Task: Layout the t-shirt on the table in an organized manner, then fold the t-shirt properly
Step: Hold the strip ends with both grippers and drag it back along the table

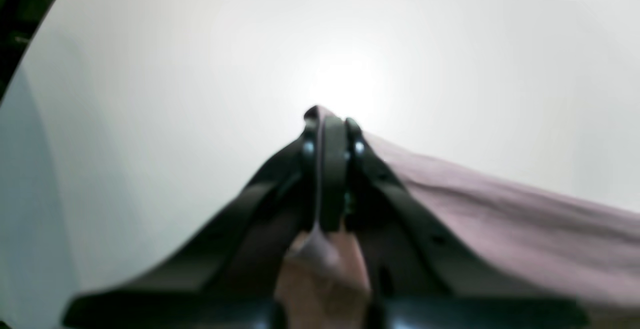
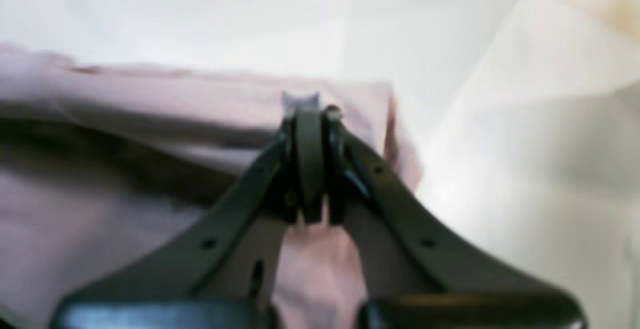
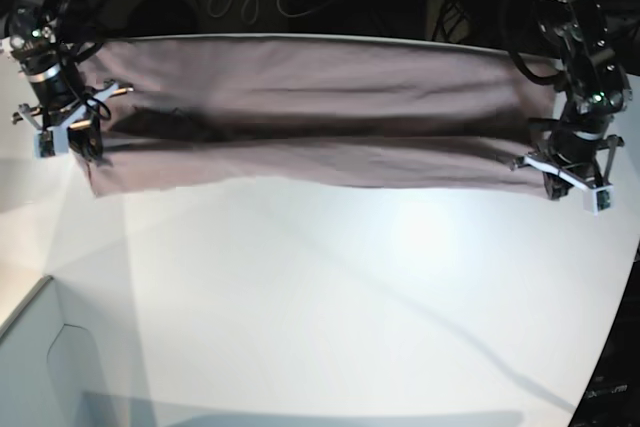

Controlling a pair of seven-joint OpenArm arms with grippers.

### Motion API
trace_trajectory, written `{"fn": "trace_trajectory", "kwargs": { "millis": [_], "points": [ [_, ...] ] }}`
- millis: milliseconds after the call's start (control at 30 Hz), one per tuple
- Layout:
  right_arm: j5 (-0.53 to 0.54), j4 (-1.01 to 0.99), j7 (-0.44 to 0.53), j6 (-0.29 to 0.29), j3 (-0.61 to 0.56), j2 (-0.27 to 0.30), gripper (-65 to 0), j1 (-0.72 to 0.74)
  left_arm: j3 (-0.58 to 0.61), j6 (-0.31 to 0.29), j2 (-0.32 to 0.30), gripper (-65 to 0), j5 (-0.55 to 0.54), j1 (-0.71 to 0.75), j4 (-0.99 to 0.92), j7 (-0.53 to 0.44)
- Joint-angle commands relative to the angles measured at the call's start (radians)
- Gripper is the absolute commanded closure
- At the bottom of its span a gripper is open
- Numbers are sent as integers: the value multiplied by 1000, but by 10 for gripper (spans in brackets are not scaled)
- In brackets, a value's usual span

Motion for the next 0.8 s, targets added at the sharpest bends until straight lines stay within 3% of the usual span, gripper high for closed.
{"fn": "trace_trajectory", "kwargs": {
  "millis": [0,200,433,767],
  "points": [
    [17,24,29,1,3,7,0,-22,-2,3,-2,0,-9,-9,12,-25],
    [16,43,29,1,8,-48,0,-73,-19,3,2,0,-9,-10,-40,-25],
    [14,199,29,1,2,-94,0,-154,-51,3,10,0,-9,-18,-57,-25],
    [13,171,29,1,-27,-97,0,-211,-51,3,5,0,-9,-18,-57,-25]
  ]
}}
